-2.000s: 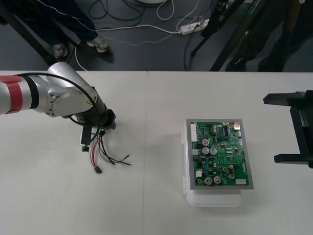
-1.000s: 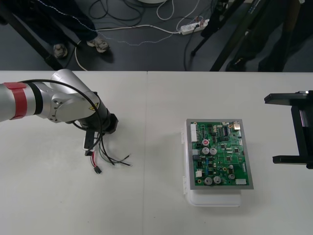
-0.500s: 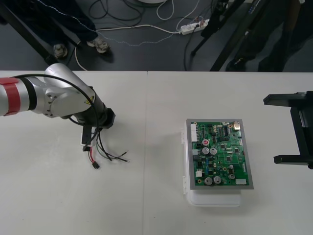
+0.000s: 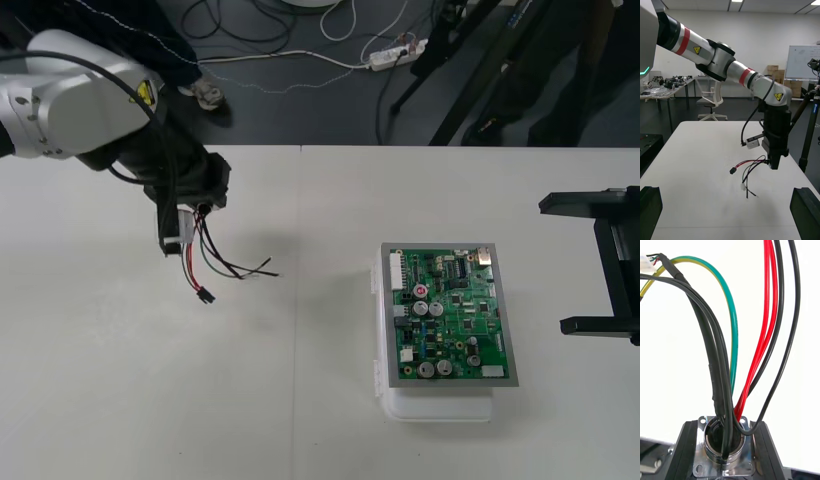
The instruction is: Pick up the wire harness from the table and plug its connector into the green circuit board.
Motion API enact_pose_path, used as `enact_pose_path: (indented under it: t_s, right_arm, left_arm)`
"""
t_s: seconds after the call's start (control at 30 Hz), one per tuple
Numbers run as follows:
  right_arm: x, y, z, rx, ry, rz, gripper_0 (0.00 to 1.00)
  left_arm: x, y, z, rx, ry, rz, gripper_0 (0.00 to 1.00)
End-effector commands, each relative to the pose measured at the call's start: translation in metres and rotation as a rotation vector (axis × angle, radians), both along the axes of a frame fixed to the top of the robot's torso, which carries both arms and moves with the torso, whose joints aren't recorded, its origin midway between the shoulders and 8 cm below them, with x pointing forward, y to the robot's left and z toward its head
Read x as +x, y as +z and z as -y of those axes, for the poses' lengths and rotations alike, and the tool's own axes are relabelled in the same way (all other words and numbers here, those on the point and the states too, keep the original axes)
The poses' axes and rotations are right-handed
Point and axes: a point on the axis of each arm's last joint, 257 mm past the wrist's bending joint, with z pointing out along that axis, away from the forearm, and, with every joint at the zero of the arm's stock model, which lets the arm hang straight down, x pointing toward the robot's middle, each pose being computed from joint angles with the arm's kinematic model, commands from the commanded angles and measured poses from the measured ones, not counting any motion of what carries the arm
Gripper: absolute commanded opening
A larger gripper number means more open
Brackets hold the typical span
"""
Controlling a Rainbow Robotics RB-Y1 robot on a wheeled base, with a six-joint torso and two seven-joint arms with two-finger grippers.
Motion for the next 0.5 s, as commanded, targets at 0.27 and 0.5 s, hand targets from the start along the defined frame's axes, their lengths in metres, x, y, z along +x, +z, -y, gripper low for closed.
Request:
enact_pose_path:
  t_s: [0.27, 0.5]
  right_arm:
    - [-0.008, 0.000, -0.005, 0.016, 0.028, -0.054, 1.00]
    - [-0.008, 0.001, -0.005, 0.016, 0.029, -0.054, 1.00]
  left_arm:
    - [-0.049, 0.085, -0.039, -0.198, 0.075, -0.145, 0.00]
    - [-0.060, 0.120, -0.037, -0.389, 0.150, -0.147, 0.00]
